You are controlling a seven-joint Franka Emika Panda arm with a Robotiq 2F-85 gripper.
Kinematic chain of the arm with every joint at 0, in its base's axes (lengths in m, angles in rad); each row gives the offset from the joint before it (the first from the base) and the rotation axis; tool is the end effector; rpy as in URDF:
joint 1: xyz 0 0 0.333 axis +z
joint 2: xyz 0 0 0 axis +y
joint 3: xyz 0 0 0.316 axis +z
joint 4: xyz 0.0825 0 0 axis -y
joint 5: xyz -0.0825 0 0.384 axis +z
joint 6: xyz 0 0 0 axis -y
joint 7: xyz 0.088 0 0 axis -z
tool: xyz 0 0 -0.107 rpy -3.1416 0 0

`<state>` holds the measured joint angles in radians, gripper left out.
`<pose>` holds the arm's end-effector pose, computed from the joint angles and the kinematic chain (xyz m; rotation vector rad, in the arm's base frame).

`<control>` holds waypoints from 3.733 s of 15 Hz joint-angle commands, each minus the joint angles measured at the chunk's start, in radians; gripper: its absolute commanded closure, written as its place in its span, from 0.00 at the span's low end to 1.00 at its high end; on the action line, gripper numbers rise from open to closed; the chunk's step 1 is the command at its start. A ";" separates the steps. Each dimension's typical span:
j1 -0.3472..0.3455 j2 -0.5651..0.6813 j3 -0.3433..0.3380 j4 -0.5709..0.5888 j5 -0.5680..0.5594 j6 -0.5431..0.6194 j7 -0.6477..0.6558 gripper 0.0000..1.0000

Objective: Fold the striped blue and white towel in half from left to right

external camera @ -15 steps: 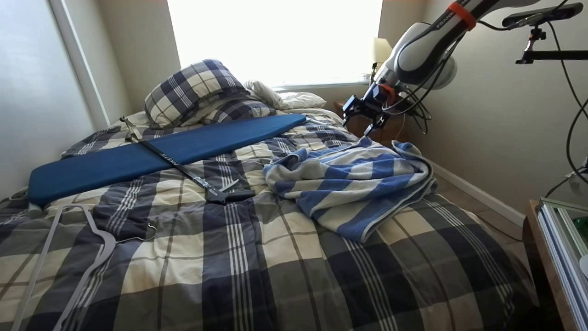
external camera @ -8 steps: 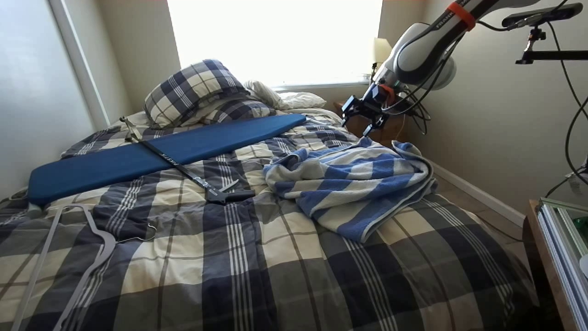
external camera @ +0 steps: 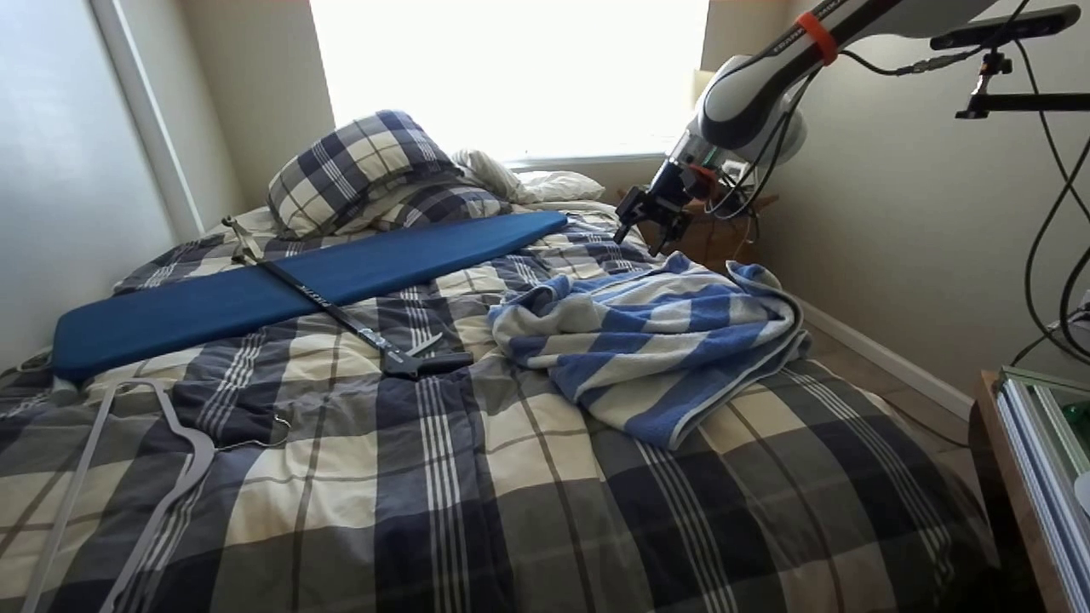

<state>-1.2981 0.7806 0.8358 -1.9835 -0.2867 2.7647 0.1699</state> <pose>0.5575 -0.2987 0.2117 -2.6336 0.8194 -0.4847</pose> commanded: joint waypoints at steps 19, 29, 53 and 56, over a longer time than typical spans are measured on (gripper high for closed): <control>0.503 0.332 -0.407 0.751 0.538 -0.525 -0.927 0.00; 0.593 0.428 -0.524 0.928 0.633 -0.705 -0.989 0.51; 0.604 0.526 -0.497 1.073 0.618 -0.811 -0.963 0.57; 0.604 0.539 -0.496 1.083 0.619 -0.809 -0.963 0.78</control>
<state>-0.6944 1.2745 0.3306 -0.9692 0.3247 1.9918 -0.7977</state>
